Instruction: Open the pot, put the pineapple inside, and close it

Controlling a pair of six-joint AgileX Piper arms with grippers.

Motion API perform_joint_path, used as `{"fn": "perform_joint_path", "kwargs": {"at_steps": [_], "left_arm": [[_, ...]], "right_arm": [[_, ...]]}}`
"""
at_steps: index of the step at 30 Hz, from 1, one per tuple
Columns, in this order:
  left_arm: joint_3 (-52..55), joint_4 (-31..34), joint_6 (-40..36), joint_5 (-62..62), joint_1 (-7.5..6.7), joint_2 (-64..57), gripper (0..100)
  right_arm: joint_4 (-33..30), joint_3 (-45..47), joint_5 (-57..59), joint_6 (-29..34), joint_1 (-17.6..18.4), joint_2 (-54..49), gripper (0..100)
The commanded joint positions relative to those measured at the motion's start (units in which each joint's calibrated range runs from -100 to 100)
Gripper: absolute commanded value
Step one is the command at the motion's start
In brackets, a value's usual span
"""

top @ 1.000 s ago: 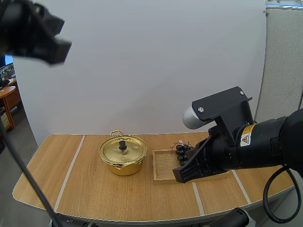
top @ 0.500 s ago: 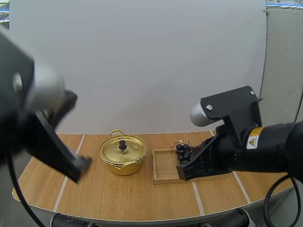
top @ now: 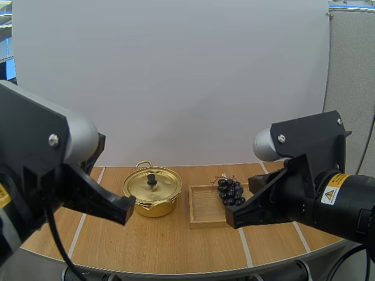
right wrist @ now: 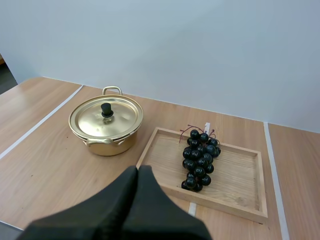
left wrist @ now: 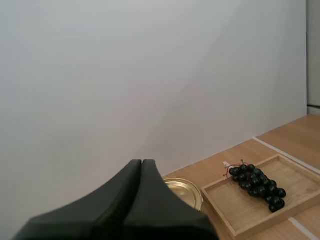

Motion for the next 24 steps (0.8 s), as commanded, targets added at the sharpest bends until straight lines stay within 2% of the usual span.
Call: {"fn": "perform_joint_path", "kwargs": {"at_steps": [1, 6, 10, 20, 24], "left_arm": [[7.59, 1.77, -6.05, -17.92, 1.12, -0.32, 0], [15.61, 7.90, -7.56, -35.03, 1.12, -0.32, 0], [22.34, 8.66, -7.56, -43.97, 1.12, -0.32, 0], [39.77, 8.55, -7.56, -75.22, 1.12, -0.32, 0], [46.48, 8.55, -7.56, -81.03, 1.12, -0.32, 0]], "right_arm": [[0.53, 0.25, -13.39, -0.36, -1.13, -0.37, 0], [-2.09, 1.52, -30.37, -0.36, -1.13, -0.37, 0], [-3.42, 5.89, -45.41, -0.36, -1.13, -0.37, 0], [-3.70, 28.86, -77.53, -0.36, -1.13, -0.37, 0], [-3.70, 35.93, -87.61, -0.36, -1.13, -0.37, 0]]}}
